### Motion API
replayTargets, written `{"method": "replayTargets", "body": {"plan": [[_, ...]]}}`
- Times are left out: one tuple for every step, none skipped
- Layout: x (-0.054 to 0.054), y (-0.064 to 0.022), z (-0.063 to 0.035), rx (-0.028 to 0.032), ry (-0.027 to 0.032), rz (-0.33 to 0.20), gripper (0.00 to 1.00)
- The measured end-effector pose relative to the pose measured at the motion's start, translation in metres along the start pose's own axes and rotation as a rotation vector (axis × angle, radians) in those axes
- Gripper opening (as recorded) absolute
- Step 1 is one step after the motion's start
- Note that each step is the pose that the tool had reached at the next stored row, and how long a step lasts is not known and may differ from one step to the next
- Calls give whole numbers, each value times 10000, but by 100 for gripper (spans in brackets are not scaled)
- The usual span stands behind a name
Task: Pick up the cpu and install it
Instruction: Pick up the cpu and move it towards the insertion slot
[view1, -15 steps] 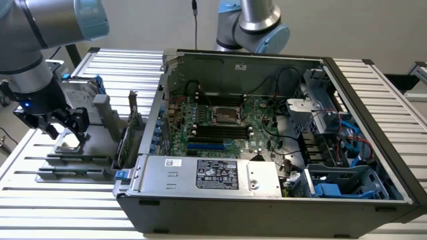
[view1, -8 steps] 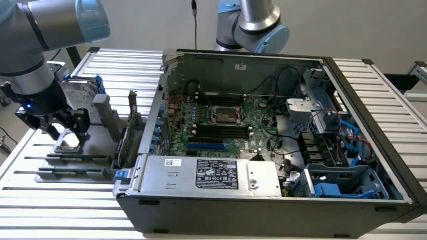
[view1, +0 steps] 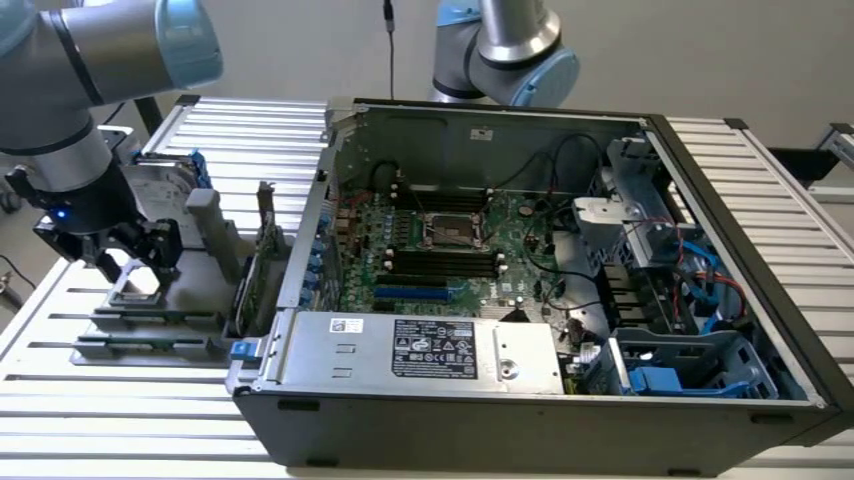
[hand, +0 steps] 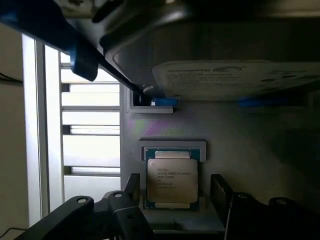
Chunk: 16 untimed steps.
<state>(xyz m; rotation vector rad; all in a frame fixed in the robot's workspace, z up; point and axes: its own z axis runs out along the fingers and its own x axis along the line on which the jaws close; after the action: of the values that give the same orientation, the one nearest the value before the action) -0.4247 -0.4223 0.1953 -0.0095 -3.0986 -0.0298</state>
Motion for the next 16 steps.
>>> {"method": "replayTargets", "body": {"plan": [[0,1,8,10,2,0,67],[0,3,17,23,5,-1,67],[-1,3,25,37,7,-3,67],[-1,4,33,48,10,-4,67],[-2,4,40,54,13,-7,67],[-2,5,45,60,15,-9,67],[-2,7,47,68,17,-10,67],[-1,11,51,78,18,-13,67],[-1,15,55,89,17,-15,67],[-2,19,61,97,16,-19,67],[-2,25,67,104,16,-24,67],[-3,31,73,109,17,-29,67],[-3,37,78,113,16,-34,67],[-3,42,82,118,16,-37,67],[-3,45,86,123,16,-39,67],[-3,45,87,129,17,-41,67]]}}
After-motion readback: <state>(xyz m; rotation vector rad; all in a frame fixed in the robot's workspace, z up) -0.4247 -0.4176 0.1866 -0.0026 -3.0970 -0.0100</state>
